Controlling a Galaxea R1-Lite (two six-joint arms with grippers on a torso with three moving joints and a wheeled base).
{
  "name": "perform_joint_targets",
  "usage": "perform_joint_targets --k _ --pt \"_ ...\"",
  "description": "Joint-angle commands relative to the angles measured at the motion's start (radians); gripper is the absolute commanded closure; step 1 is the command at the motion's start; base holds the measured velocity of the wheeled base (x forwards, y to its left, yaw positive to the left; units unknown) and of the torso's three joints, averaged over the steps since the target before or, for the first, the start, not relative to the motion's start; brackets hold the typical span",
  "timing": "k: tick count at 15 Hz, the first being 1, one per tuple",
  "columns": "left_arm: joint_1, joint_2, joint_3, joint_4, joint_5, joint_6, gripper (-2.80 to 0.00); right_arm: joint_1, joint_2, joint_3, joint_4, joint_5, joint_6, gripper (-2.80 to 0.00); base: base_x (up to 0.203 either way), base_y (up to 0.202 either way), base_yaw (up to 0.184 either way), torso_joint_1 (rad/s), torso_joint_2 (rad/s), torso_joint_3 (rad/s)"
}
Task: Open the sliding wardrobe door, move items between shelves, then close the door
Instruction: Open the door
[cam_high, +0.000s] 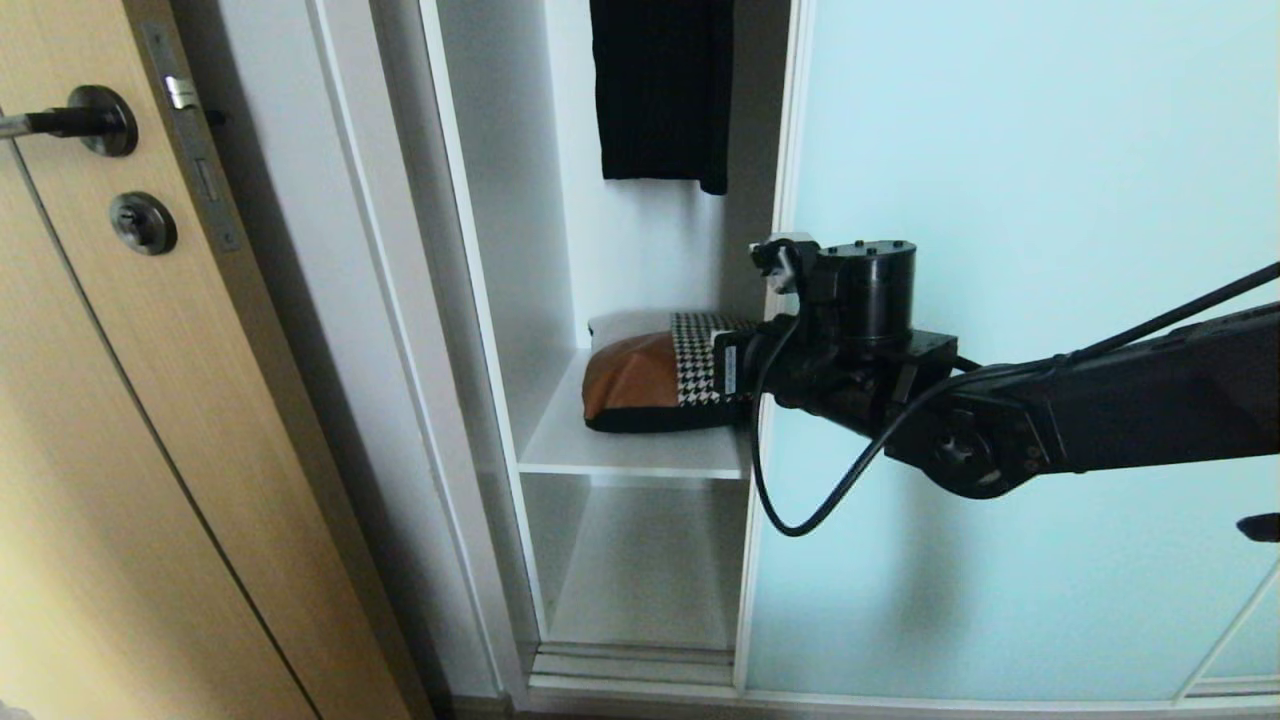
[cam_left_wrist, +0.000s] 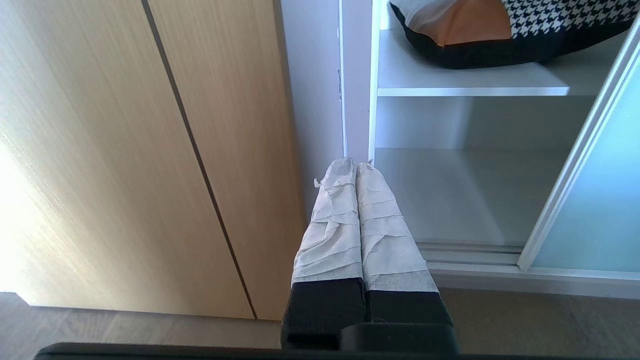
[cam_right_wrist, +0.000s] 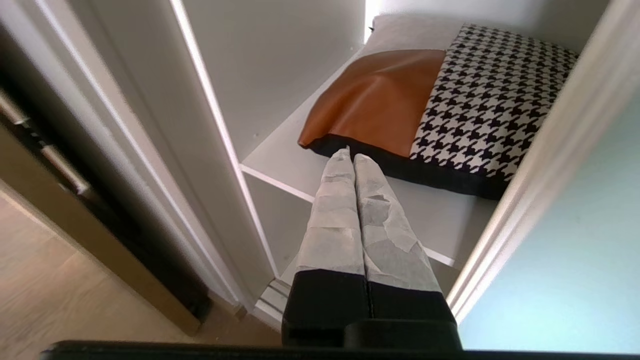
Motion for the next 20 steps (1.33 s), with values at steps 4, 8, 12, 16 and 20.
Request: perform_joint_targets --k 4,8,12,16,20 --pt "0.000 0.002 0.002 0.000 0.000 0.001 0.00 -0.006 0.104 -0.135 0.000 -0.088 0.004 0.00 0.000 0.000 0.000 0.000 0.00 0.000" --pt "0.000 0.002 0.002 0.001 0.000 0.001 0.00 -0.031 0.145 -0.204 0.008 -0.158 0.001 0.00 0.000 0.000 0.000 0.000 0.00 0.000" --pt "0.000 0.002 0.002 0.000 0.000 0.001 0.00 -0.052 0.167 -0.237 0.008 -0.188 0.003 0.00 0.000 0.000 0.000 0.000 0.00 0.000" --pt "0.000 0.002 0.002 0.000 0.000 0.001 0.00 -0.079 0.194 -0.283 0.014 -0.217 0.002 0.00 0.000 0.000 0.000 0.000 0.00 0.000" --pt "0.000 0.002 0.002 0.001 0.000 0.001 0.00 -0.101 0.207 -0.290 0.025 -0.217 0.005 0.00 0.000 0.000 0.000 0.000 0.00 0.000"
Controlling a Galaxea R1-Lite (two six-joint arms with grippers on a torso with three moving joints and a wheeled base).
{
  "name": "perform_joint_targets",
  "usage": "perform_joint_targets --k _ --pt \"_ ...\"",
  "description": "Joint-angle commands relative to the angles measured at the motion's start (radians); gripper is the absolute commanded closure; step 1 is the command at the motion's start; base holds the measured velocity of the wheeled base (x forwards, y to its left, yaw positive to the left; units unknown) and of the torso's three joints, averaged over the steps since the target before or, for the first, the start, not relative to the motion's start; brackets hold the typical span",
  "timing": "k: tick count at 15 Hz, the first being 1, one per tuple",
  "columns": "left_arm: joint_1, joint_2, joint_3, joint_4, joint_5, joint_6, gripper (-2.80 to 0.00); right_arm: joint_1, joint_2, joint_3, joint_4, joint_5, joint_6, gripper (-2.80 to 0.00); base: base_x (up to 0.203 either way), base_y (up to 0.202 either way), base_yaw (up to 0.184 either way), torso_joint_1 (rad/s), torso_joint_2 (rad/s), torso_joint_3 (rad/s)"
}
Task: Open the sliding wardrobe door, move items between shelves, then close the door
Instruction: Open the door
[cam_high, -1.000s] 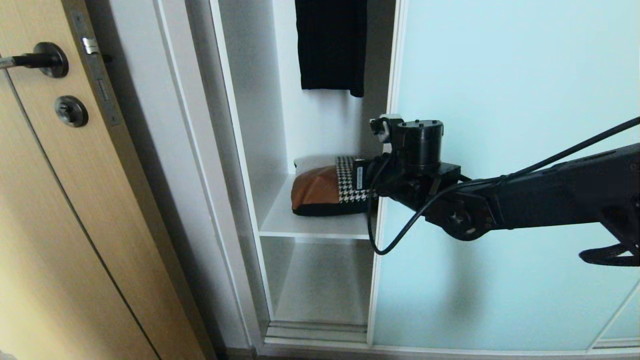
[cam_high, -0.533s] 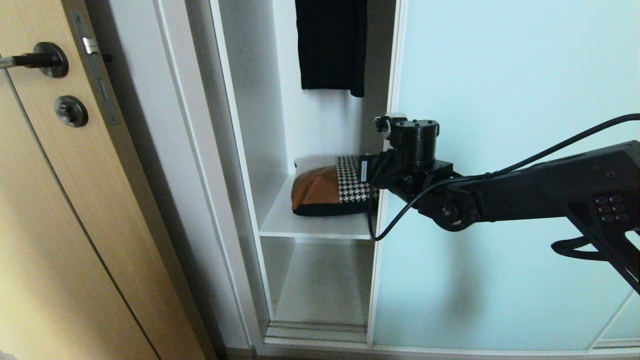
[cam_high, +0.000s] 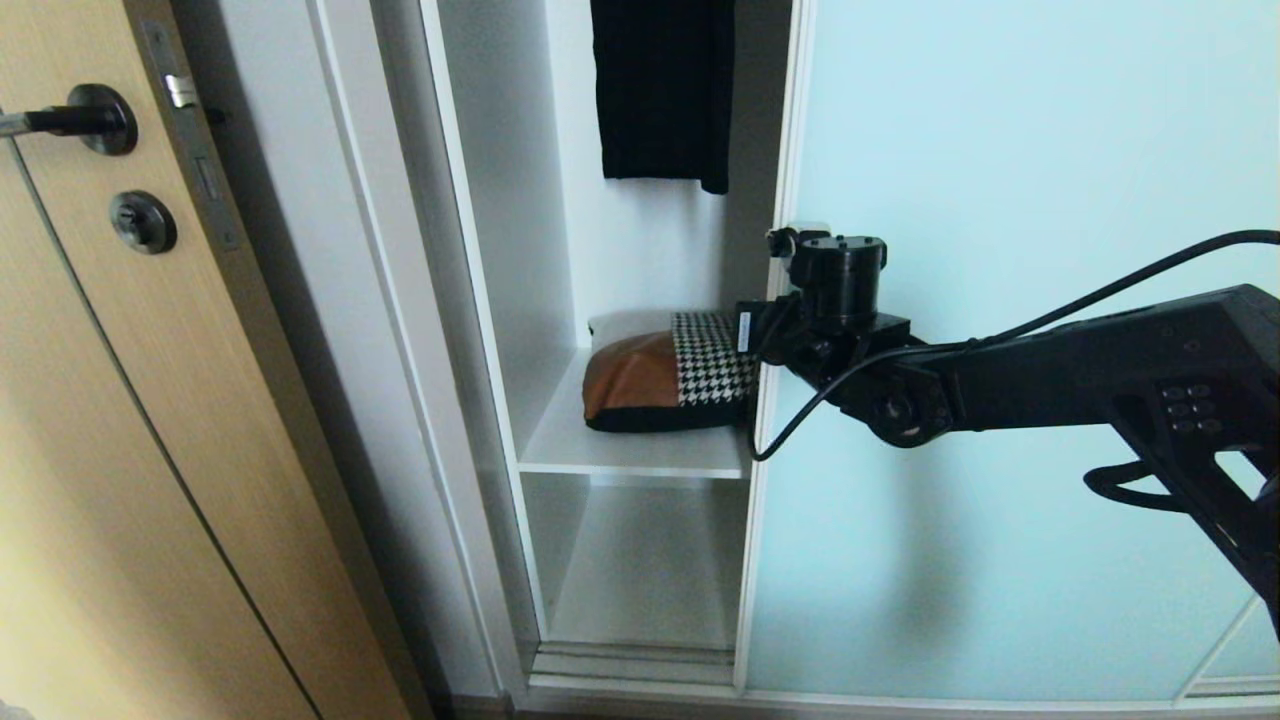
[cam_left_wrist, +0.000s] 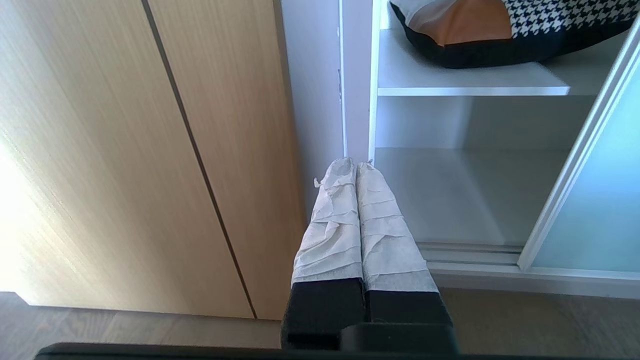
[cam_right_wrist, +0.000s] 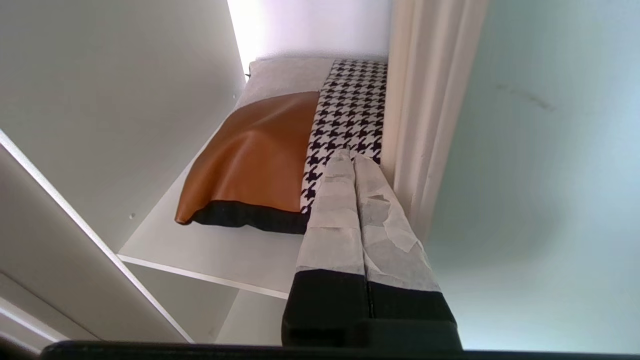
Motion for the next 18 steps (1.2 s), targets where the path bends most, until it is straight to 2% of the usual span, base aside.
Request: perform_joint_targets --k 1,9,18 --pt "0.000 0.002 0.002 0.001 0.000 0.000 0.00 -0.010 0.012 -0.010 -0.002 -0.004 0.004 0.00 0.000 0.000 0.000 0.000 0.00 0.000" --pt "0.000 0.002 0.002 0.001 0.000 0.000 0.00 -0.056 0.022 -0.038 0.014 -0.022 0.024 0.00 0.000 0.000 0.000 0.000 0.00 0.000" --pt "0.000 0.002 0.002 0.000 0.000 0.000 0.00 -0.095 -0.070 0.058 0.018 -0.021 0.062 0.00 0.000 0.000 0.000 0.000 0.00 0.000"
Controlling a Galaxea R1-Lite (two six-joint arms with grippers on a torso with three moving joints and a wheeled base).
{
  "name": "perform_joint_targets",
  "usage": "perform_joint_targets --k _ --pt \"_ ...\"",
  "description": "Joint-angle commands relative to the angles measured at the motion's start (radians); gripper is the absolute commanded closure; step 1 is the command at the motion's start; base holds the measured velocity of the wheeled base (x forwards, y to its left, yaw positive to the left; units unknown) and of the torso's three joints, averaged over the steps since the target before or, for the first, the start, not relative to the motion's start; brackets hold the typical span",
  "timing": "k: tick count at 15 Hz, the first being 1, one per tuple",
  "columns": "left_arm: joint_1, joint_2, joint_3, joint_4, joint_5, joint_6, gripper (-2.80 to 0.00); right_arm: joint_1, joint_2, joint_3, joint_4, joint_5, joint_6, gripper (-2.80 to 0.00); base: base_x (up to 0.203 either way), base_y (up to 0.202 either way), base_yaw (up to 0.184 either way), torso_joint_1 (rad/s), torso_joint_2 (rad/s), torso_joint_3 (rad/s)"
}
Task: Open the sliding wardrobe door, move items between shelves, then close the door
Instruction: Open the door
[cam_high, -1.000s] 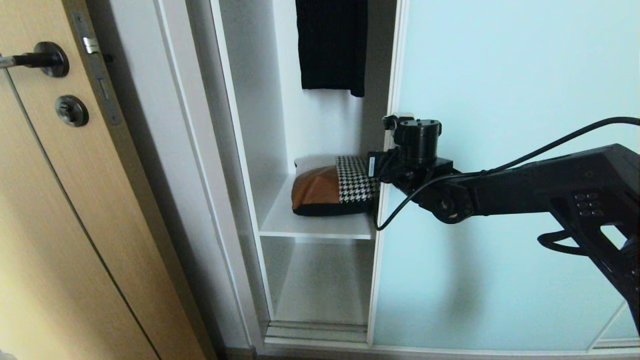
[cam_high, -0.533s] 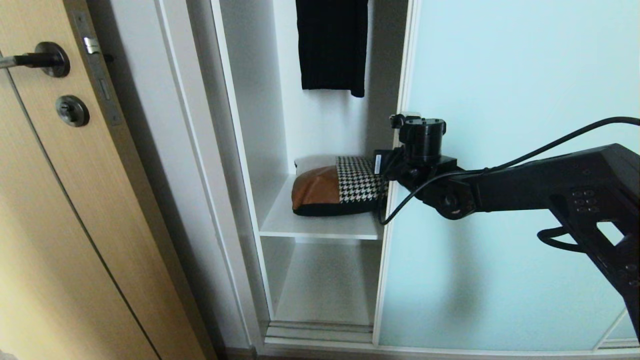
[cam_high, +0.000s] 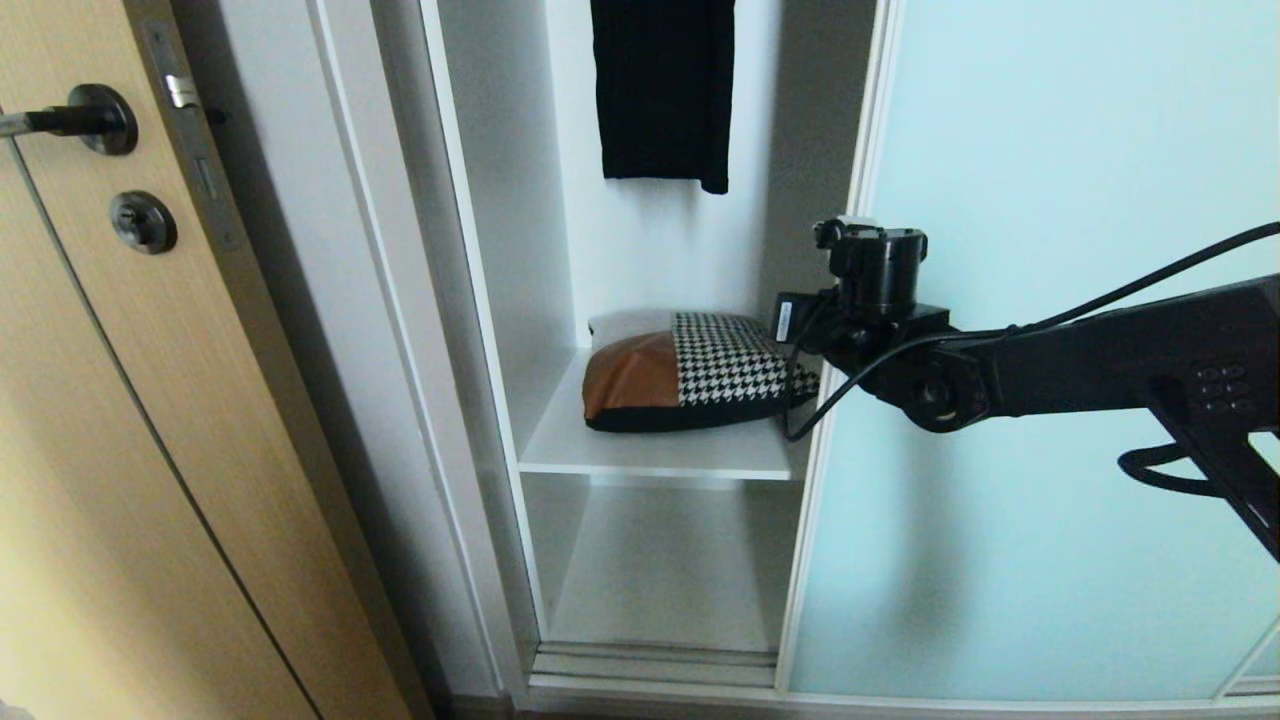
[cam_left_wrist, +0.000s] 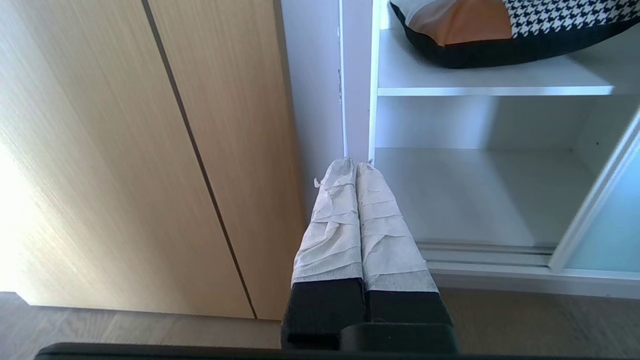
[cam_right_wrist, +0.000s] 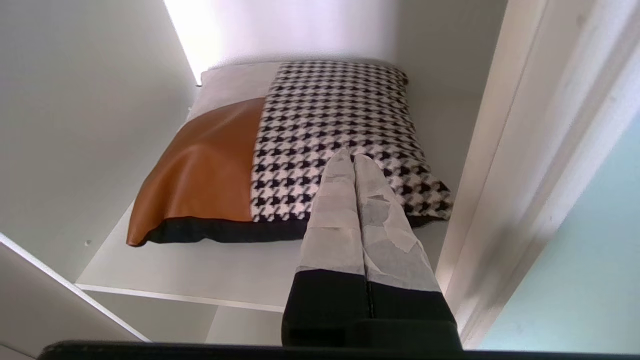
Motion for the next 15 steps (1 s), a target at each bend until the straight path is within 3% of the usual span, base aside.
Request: perform_joint_targets --k 1,15 --pt "0.000 0.002 0.002 0.001 0.000 0.001 0.00 -0.016 -0.050 0.045 -0.003 0.000 0.017 0.00 0.000 0.000 0.000 0.000 0.00 0.000" --pt "0.000 0.002 0.002 0.000 0.000 0.001 0.00 -0.173 -0.093 0.123 -0.009 0.041 0.066 0.00 0.000 0.000 0.000 0.000 0.00 0.000"
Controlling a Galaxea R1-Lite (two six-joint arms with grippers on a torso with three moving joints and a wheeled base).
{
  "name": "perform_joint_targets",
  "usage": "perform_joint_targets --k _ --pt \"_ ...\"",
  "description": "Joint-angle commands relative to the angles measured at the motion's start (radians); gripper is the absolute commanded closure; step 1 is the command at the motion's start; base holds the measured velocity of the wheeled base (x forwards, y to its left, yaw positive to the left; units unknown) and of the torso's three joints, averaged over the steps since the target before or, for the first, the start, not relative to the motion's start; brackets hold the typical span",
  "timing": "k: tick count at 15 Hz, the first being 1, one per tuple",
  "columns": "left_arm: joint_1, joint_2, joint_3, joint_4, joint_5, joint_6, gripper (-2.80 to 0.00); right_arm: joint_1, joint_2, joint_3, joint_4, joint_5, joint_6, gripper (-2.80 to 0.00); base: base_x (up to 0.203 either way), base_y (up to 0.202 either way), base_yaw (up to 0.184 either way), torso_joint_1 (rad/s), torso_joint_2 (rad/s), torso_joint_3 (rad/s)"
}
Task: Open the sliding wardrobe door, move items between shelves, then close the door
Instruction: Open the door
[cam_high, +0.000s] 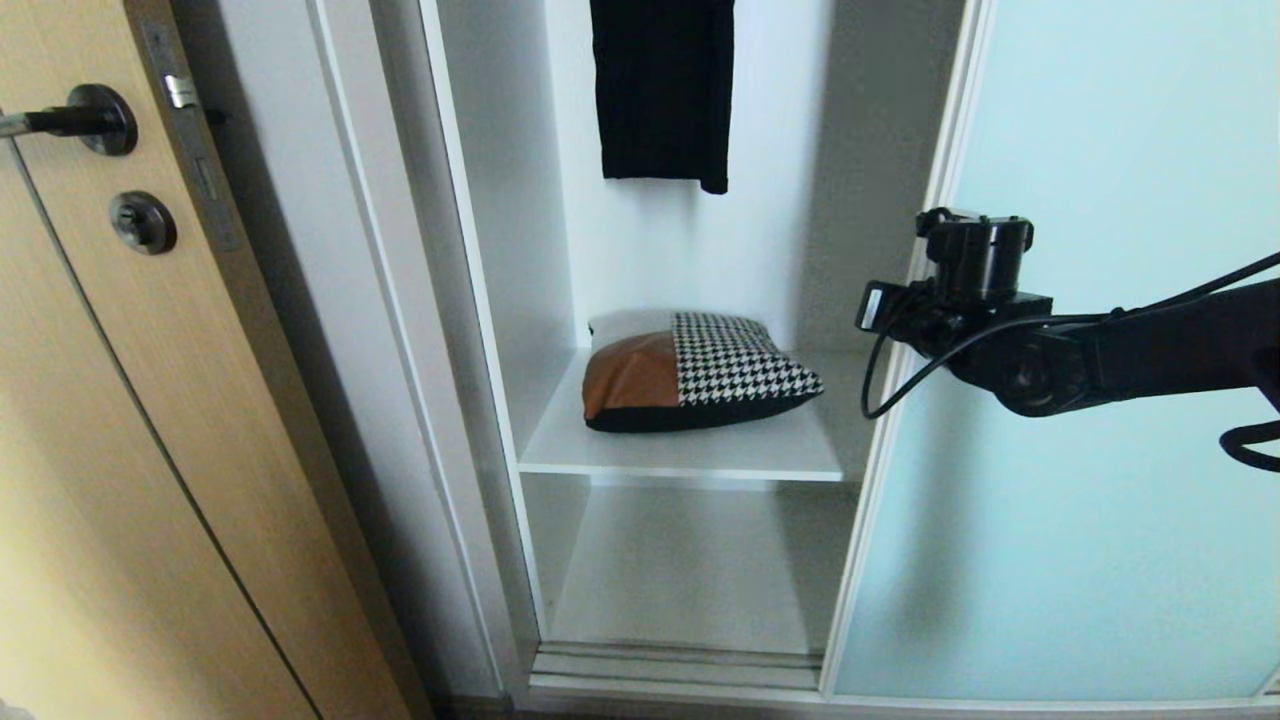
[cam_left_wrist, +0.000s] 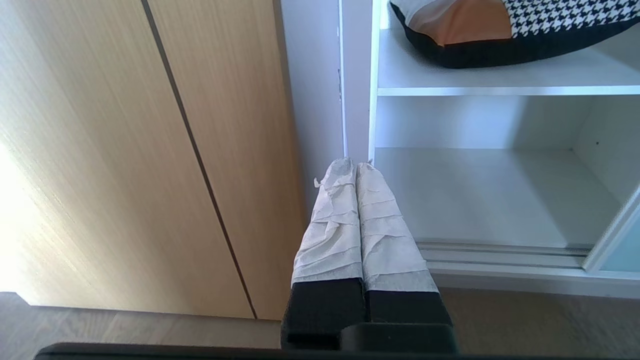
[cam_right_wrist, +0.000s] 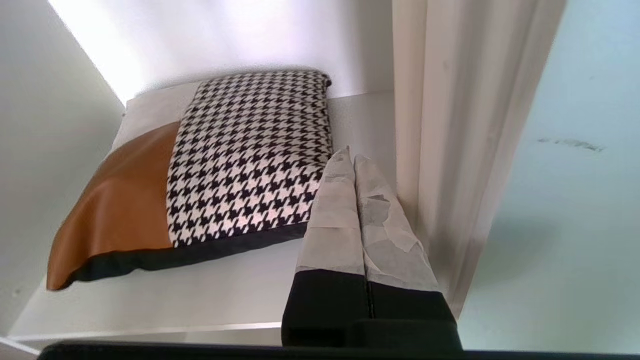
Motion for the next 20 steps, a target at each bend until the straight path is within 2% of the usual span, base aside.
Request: perform_joint_targets --k 1,5,14,18,20 --pt "0.000 0.002 0.002 0.000 0.000 0.000 0.00 -0.012 -0.011 0.013 -0.006 -0.001 0.011 0.00 0.000 0.000 0.000 0.000 0.00 0.000" --pt "0.000 0.002 0.002 0.000 0.000 0.000 0.00 -0.048 -0.031 0.028 -0.006 0.016 0.012 0.00 0.000 0.000 0.000 0.000 0.00 0.000" --pt "0.000 0.002 0.002 0.000 0.000 0.000 0.00 -0.195 -0.057 0.038 -0.004 0.077 0.015 0.00 0.000 0.000 0.000 0.000 0.00 0.000" --pt "0.000 0.002 0.002 0.001 0.000 0.000 0.00 -0.207 -0.096 0.086 -0.005 0.116 0.034 0.00 0.000 0.000 0.000 0.000 0.00 0.000" --pt "0.000 0.002 0.002 0.000 0.000 0.000 0.00 -0.188 -0.159 0.140 -0.006 0.170 0.035 0.00 0.000 0.000 0.000 0.000 0.00 0.000"
